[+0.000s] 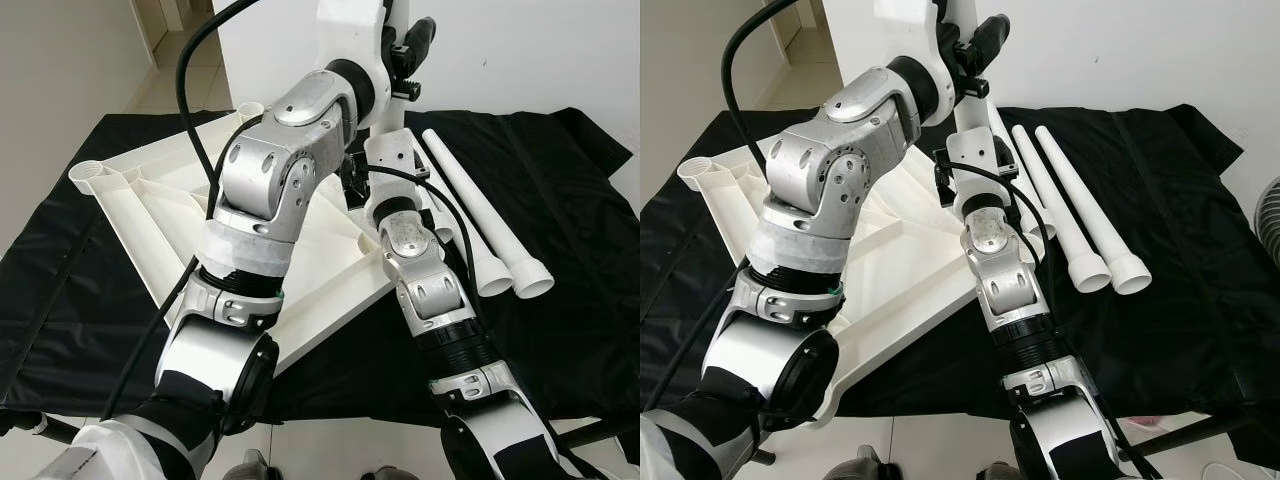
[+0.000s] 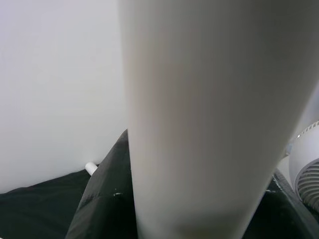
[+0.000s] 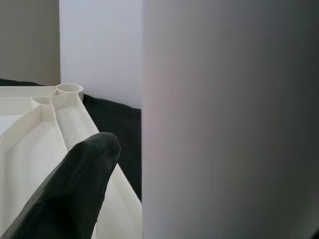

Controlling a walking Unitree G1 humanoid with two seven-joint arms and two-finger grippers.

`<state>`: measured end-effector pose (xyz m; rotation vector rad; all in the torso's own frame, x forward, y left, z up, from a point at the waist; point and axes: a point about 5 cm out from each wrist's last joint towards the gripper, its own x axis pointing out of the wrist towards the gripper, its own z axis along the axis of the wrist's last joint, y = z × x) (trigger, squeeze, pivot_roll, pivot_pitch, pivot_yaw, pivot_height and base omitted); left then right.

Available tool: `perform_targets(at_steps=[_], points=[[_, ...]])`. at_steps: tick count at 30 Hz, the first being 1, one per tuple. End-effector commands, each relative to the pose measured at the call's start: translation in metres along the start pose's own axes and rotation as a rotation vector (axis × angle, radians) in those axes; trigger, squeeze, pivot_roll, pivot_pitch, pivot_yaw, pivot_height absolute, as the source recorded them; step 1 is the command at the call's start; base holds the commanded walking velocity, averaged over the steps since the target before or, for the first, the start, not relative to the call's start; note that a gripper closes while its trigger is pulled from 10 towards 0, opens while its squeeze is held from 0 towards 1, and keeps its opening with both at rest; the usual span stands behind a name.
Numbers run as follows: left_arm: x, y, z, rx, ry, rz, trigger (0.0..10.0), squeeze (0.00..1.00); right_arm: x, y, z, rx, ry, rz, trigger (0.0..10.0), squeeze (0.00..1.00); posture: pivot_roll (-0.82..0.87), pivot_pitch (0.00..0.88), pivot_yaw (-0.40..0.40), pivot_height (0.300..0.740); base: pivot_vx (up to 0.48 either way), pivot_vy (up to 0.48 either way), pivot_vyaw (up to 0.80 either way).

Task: Building children table

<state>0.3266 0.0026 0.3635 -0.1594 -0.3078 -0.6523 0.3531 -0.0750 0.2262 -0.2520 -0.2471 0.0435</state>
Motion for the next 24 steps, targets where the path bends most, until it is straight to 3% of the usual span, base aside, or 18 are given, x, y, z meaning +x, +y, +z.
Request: perform_targets(at_steps=[1,4,5,6,7,8,9,10,21,24], points=[[0.0024,-0.0026,0.0081,0.015,-0.026,0.004,10.0,0.00,0.0016,0.0026,0.0016,-0.018,0.001,-0.021,10.0,0.00,-0.13,0.002,0.042,0.740,0.000,0.000,0.00],[0.0025,-0.0031,0.0085,0.015,-0.026,0.003,10.0,0.00,0.0019,0.0025,0.0022,-0.020,-0.004,-0.025,10.0,0.00,-0.13,0.002,0.042,0.740,0.000,0.000,0.00],[0.0026,-0.0035,0.0092,0.014,-0.026,0.005,10.0,0.00,0.0024,0.0023,0.0029,-0.021,-0.009,-0.037,7.4,0.00,-0.13,0.009,0.045,0.740,0.000,0.000,0.00],[0.0025,-0.0040,0.0099,0.014,-0.027,0.005,10.0,0.00,0.0028,0.0015,0.0037,-0.031,-0.013,-0.050,3.3,0.00,-0.13,0.013,0.047,0.740,0.000,0.000,0.00],[0.0028,-0.0043,0.0105,0.013,-0.027,0.005,10.0,0.00,0.0032,0.0012,0.0041,-0.039,-0.017,-0.064,3.3,0.00,-0.13,0.013,0.047,0.740,0.000,0.000,0.00],[0.0029,-0.0047,0.0113,0.012,-0.029,0.005,10.0,0.00,0.0034,0.0011,0.0043,-0.043,-0.019,-0.072,1.8,0.00,-0.13,0.019,0.049,0.740,0.000,0.000,0.00],[0.0029,-0.0047,0.0113,0.012,-0.029,0.005,10.0,0.00,0.0034,0.0011,0.0043,-0.043,-0.019,-0.072,1.8,0.00,-0.13,0.019,0.049,0.740,0.000,0.000,0.00],[0.0029,-0.0052,0.0124,0.010,-0.030,0.005,10.0,0.00,0.0032,0.0001,0.0041,-0.047,-0.016,-0.088,0.0,0.00,-0.13,0.023,0.050,0.740,0.000,0.000,0.00],[0.0037,-0.0053,0.0120,0.010,-0.027,0.010,10.0,0.00,0.0027,0.0006,0.0036,-0.050,-0.016,-0.102,0.0,0.00,-0.12,0.027,0.049,0.740,0.000,0.000,0.00],[0.0022,-0.0062,0.0161,0.138,-0.074,-0.002,10.0,0.00,0.0030,0.0016,0.0024,-0.019,-0.003,-0.099,0.4,0.00,-0.12,0.027,0.049,0.740,0.000,0.000,0.00]])
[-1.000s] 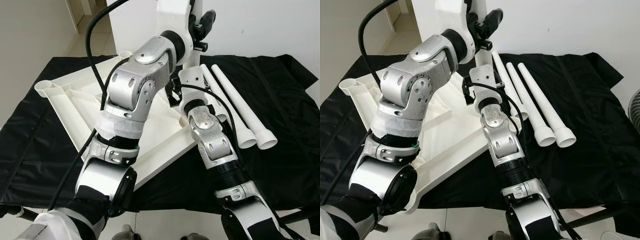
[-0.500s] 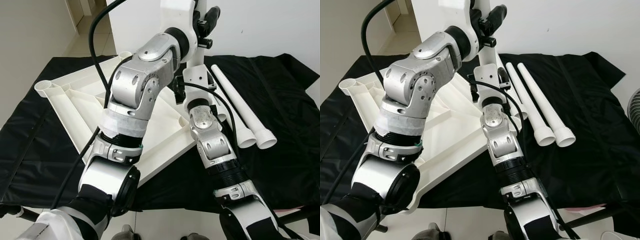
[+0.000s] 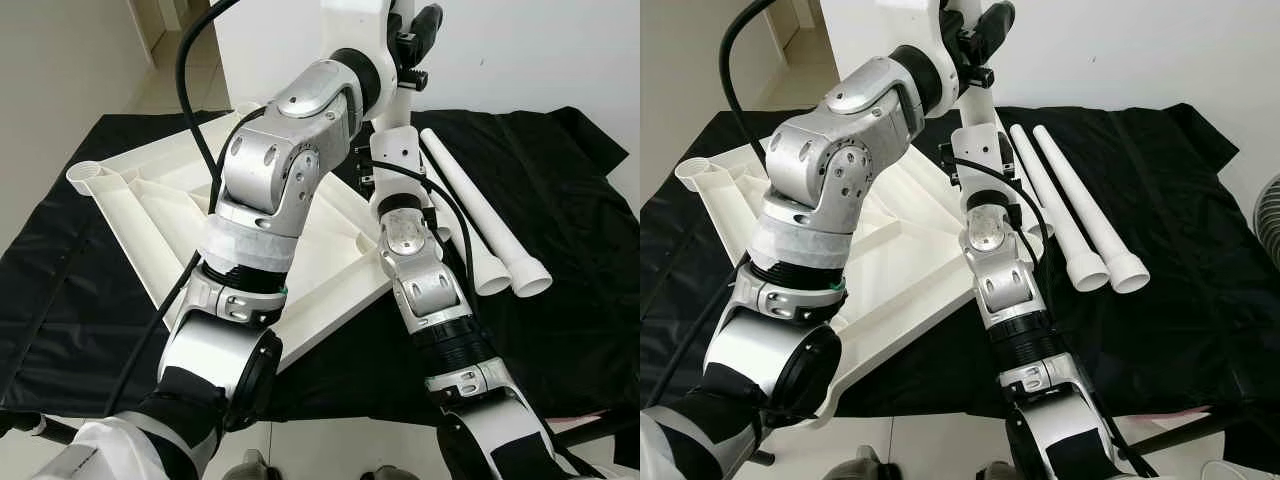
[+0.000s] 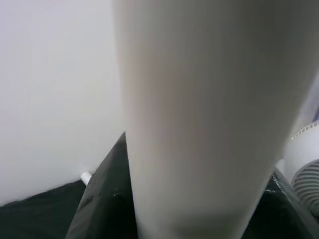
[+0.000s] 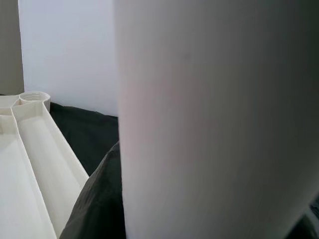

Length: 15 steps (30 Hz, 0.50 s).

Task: Building children table

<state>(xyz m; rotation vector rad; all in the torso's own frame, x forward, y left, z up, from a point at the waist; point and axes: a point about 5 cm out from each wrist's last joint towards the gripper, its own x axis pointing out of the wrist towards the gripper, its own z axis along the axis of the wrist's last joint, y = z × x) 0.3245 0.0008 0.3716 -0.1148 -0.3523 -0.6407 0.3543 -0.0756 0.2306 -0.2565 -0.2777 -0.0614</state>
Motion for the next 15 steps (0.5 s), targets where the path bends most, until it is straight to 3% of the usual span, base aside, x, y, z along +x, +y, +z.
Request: perform_targets(at_steps=[1,3,4,15], points=[[0.0001,-0.0028,0.0089,0.096,-0.050,-0.004,10.0,0.00,0.0004,0.0035,-0.0013,0.005,0.016,0.008,10.0,0.00,-0.12,0.027,0.049,0.740,0.000,0.000,0.00],[-0.0010,-0.0036,0.0066,-0.001,-0.051,-0.012,10.0,0.00,0.0004,0.0050,-0.0005,0.016,0.014,0.021,10.0,0.00,-0.12,0.027,0.049,0.740,0.000,0.000,0.00],[-0.0020,-0.0051,0.0063,-0.031,-0.050,-0.028,10.0,1.00,0.0002,0.0059,-0.0002,0.028,0.016,0.026,10.0,0.00,-0.12,0.027,0.049,0.740,0.000,0.000,0.00],[-0.0031,-0.0128,0.0078,-0.059,-0.063,-0.112,10.0,1.00,0.0032,0.0019,-0.0012,0.073,0.040,0.007,10.0,0.00,-0.12,0.027,0.049,0.740,0.000,0.000,0.00]])
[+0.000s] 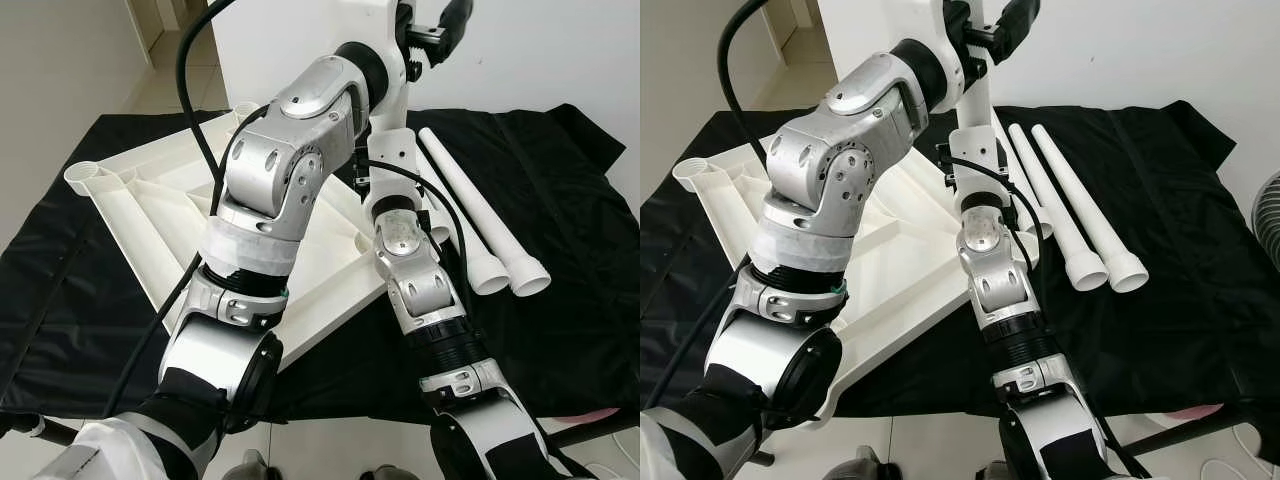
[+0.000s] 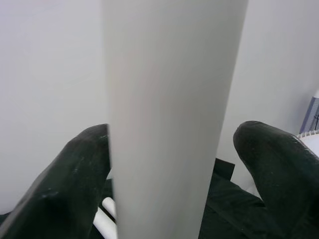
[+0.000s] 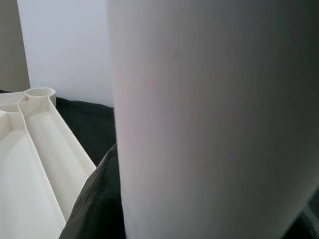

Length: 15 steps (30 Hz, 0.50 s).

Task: Building children table

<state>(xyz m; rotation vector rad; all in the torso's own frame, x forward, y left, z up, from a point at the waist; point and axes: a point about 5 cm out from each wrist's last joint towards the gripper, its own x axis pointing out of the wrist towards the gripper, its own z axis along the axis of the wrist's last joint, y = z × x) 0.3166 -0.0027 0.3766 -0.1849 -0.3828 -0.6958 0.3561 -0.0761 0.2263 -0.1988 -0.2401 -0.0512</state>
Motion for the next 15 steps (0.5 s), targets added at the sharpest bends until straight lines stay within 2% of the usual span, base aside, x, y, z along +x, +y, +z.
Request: perform_targets(at_steps=[1,2,3,10,15], points=[[-0.001,-0.007,0.002,0.010,-0.015,-0.077,10.0,0.98,0.004,-0.001,0.003,0.020,0.005,-0.005,10.0,0.00,-0.12,0.027,0.049,0.740,0.000,0.000,0.00],[-0.001,-0.007,0.002,0.010,-0.015,-0.077,10.0,0.98,0.004,-0.001,0.003,0.020,0.005,-0.005,10.0,0.00,-0.12,0.027,0.049,0.740,0.000,0.000,0.00],[-0.001,-0.008,0.003,0.015,-0.023,-0.081,10.0,0.00,0.004,-0.002,0.003,0.034,0.011,-0.004,10.0,0.00,-0.12,0.032,0.048,0.740,0.000,0.000,0.00],[-0.005,-0.012,0.002,-0.019,-0.049,-0.102,10.0,0.00,0.011,-0.015,0.000,0.132,0.052,-0.010,10.0,0.00,-0.12,0.028,0.050,0.740,0.000,0.000,0.00],[-0.007,-0.011,0.002,-0.031,-0.053,-0.096,10.0,0.00,0.014,-0.025,0.001,0.139,0.043,-0.016,10.0,0.00,-0.12,0.024,0.047,0.740,0.000,0.000,0.00]])
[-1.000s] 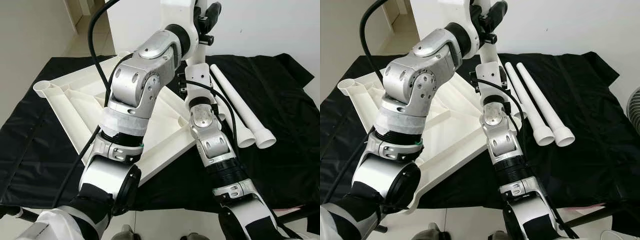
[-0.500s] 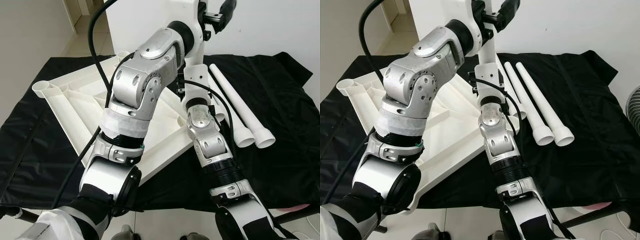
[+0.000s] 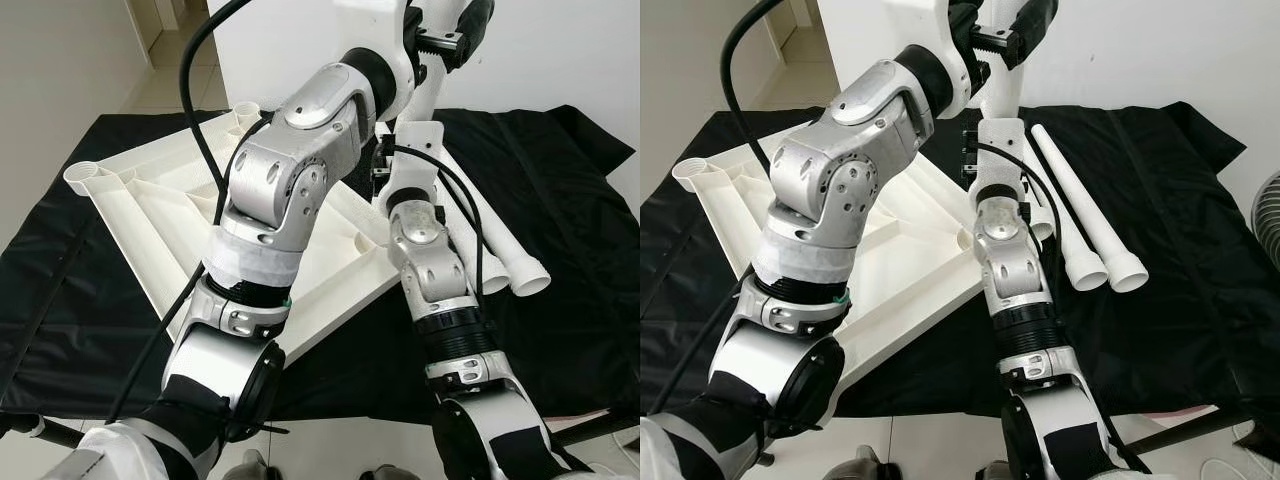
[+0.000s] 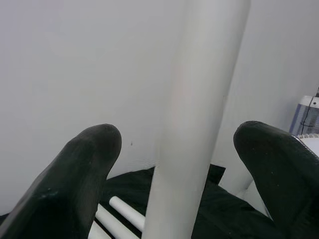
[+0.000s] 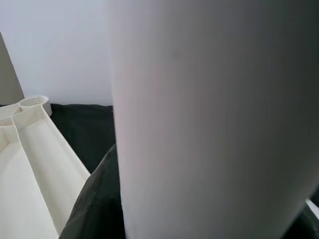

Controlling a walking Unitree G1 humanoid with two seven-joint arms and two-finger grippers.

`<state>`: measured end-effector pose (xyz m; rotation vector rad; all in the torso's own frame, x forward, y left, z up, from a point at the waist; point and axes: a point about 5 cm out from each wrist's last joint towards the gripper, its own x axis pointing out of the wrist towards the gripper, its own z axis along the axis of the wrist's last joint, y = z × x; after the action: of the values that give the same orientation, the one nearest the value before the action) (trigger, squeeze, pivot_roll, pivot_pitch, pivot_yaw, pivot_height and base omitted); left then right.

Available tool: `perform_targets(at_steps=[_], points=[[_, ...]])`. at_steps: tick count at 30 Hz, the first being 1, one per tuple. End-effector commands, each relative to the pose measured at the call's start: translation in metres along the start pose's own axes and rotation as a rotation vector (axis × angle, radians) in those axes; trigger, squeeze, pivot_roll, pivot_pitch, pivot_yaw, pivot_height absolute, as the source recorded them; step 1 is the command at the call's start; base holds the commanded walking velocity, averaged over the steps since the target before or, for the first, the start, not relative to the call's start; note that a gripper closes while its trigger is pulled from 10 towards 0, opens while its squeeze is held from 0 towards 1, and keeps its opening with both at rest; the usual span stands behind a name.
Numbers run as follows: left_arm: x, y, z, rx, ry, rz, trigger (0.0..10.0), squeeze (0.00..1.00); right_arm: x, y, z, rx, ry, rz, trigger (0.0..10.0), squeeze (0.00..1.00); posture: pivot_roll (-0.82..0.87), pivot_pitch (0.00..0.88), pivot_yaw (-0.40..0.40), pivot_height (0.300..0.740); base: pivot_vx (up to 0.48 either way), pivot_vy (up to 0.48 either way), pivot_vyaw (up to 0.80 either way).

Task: Building children table

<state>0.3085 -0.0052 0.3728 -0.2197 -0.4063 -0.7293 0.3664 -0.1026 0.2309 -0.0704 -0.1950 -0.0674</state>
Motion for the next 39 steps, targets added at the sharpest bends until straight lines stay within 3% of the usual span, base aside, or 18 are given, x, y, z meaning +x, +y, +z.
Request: perform_targets(at_steps=[1,8,12,14,15,19,32,39], points=[[-0.002,-0.003,0.002,0.005,-0.015,-0.054,10.0,0.00,0.002,0.000,0.004,0.018,-0.009,0.009,10.0,0.00,-0.12,0.022,0.045,0.740,0.000,0.000,0.00],[-0.007,0.009,-0.006,0.033,0.002,-0.002,10.0,0.00,0.003,-0.008,0.004,0.003,-0.023,0.004,10.0,0.00,-0.12,0.017,0.042,0.740,0.000,0.000,0.00],[-0.037,0.036,-0.024,0.062,0.051,0.081,10.0,0.00,0.000,-0.018,-0.001,-0.006,-0.051,0.028,10.0,0.00,-0.12,0.014,0.038,0.740,0.000,0.000,0.00],[-0.040,0.040,-0.028,0.068,0.063,0.101,10.0,0.00,-0.001,-0.021,0.001,-0.022,-0.070,0.038,10.0,0.00,-0.12,0.014,0.038,0.740,0.000,0.000,0.00],[-0.046,0.051,-0.038,0.077,0.086,0.153,10.0,0.00,-0.004,-0.027,0.001,-0.032,-0.092,0.062,10.0,0.00,-0.12,0.017,0.039,0.740,0.000,0.000,0.00],[-0.052,0.059,-0.047,0.084,0.108,0.193,10.0,0.00,-0.006,-0.031,-0.002,-0.031,-0.097,0.084,10.0,0.00,-0.13,0.024,0.042,0.740,0.000,0.000,0.00],[-0.075,0.071,-0.076,0.133,0.200,0.254,10.0,0.00,-0.015,-0.045,-0.024,-0.048,-0.042,0.116,10.0,0.00,-0.13,0.040,0.054,0.740,0.000,0.000,0.00],[-0.083,0.067,-0.088,0.154,0.237,0.205,10.0,0.00,-0.017,-0.053,-0.029,-0.058,-0.024,0.115,10.0,0.00,-0.13,0.045,0.057,0.740,0.000,0.000,0.00]])
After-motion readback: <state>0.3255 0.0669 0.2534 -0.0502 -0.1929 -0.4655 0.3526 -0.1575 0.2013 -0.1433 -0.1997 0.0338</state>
